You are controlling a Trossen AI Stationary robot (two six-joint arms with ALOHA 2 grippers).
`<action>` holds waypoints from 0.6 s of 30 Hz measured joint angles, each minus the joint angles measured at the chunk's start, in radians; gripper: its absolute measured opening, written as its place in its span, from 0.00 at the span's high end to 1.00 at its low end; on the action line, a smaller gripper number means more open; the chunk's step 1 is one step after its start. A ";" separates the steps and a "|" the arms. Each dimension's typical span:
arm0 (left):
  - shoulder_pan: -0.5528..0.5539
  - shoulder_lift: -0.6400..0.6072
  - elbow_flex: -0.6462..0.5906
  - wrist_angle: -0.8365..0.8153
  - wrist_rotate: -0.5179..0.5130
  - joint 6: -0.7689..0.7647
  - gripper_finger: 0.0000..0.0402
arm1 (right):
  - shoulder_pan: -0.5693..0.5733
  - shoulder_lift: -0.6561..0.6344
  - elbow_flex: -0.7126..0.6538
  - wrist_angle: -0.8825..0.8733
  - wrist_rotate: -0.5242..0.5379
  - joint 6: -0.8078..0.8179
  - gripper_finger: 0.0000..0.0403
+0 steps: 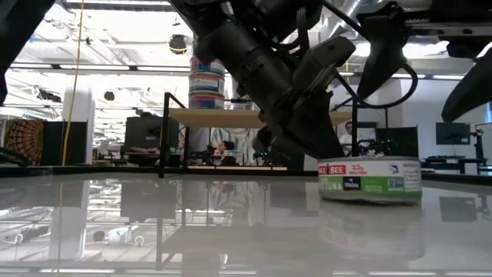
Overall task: Stack canned seafood by type on shelf
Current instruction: Stack the green tuna can on top of the green tuna can
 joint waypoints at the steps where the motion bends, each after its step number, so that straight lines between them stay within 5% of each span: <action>1: 0.006 0.000 0.000 -0.002 0.009 0.007 1.00 | -0.007 0.000 0.001 -0.008 -0.001 0.000 0.04; 18: 0.059 0.004 -0.004 -0.057 0.033 0.106 1.00 | -0.097 0.000 0.000 -0.058 -0.005 0.016 0.06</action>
